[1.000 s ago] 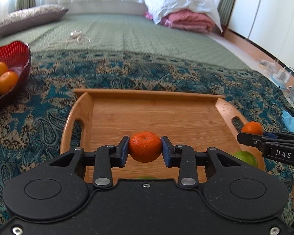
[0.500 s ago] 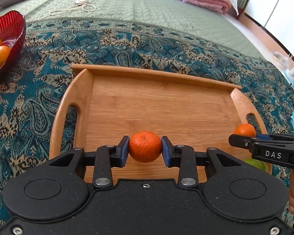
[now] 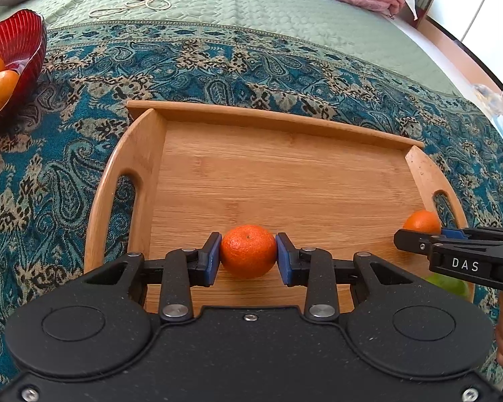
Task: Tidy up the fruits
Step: 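Carry the orange with the right tool over the tray while the left carries the mandarin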
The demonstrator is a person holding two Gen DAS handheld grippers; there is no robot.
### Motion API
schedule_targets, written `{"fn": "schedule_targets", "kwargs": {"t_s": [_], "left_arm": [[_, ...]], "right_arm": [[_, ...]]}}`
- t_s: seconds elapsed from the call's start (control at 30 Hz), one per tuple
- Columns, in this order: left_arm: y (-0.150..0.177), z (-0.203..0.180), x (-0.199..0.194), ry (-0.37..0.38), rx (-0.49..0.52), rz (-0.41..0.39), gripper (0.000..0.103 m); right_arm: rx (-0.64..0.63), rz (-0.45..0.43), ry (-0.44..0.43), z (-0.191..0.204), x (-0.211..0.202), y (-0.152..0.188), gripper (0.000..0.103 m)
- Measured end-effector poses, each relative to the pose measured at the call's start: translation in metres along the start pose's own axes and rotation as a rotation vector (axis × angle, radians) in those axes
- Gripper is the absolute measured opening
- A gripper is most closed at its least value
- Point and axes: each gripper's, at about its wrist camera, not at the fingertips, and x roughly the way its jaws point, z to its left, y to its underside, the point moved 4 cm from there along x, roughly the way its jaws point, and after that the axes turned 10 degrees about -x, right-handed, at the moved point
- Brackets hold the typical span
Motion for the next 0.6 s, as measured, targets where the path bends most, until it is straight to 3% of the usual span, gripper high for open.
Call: {"fn": "schedule_targets", "kwargs": {"t_s": [0.6], "left_arm": [[0.0038,-0.0041,0.0039,-0.017,0.024,-0.024,0.033]], "right_arm": [[-0.004,-0.003,0.021,-0.0006,0.0019,0.0016,0.043]]}}
